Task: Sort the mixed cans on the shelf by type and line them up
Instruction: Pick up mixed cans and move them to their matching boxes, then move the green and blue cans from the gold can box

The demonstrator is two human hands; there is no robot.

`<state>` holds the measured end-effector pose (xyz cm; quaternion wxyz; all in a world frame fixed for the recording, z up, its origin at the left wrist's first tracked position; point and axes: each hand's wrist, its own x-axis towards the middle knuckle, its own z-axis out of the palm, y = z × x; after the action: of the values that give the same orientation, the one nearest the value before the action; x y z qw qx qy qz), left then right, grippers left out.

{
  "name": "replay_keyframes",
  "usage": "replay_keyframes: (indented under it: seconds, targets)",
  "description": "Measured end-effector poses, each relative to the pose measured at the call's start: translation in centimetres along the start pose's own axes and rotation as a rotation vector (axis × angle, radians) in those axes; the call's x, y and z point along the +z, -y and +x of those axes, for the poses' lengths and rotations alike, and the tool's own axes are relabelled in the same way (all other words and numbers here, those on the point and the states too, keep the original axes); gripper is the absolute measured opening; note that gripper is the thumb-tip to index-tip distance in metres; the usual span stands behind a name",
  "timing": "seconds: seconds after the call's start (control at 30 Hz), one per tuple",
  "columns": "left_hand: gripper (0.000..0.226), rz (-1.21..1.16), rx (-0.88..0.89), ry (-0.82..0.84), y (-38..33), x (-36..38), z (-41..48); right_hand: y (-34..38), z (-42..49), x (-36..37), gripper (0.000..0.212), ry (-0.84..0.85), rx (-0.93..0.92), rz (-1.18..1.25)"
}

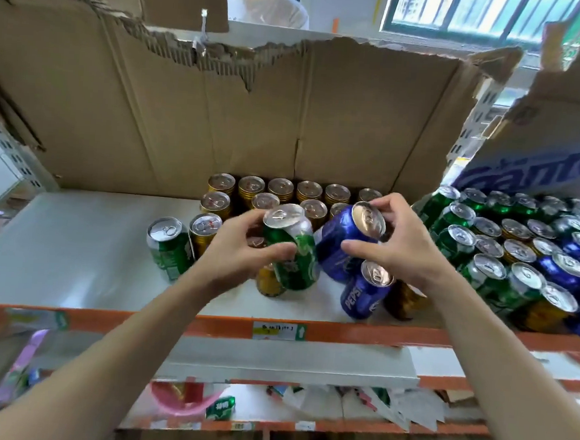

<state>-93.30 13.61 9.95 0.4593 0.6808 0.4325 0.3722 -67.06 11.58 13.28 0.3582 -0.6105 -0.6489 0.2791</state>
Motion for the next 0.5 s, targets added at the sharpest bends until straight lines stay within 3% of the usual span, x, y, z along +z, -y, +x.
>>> replay_keyframes:
  seconds: [0.17,0.23,0.3,0.43,0.5]
  targets:
    - [0.046,-0.317,0.015,0.014,-2.2,-0.6,0.9,1.7,-3.3,-1.7,0.058,-0.229,0.015,0.283]
    - [0.051,-0.385,0.008,0.016,-2.5,0.3,1.4,1.9,-5.4,-2.3,0.055,-0.318,0.038,0.347]
    - [0.050,-0.406,0.009,0.059,-3.0,2.1,1.7,1.6,-7.9,-3.2,0.068,-0.414,0.075,0.379]
    - [0.019,-0.416,0.052,0.189,-4.9,7.9,1.6,0.5,-13.1,-5.7,0.079,-0.572,0.186,0.489]
    - [0.023,-0.436,0.066,0.272,-6.0,10.9,1.4,0.0,-15.6,-7.1,0.080,-0.642,0.223,0.517]
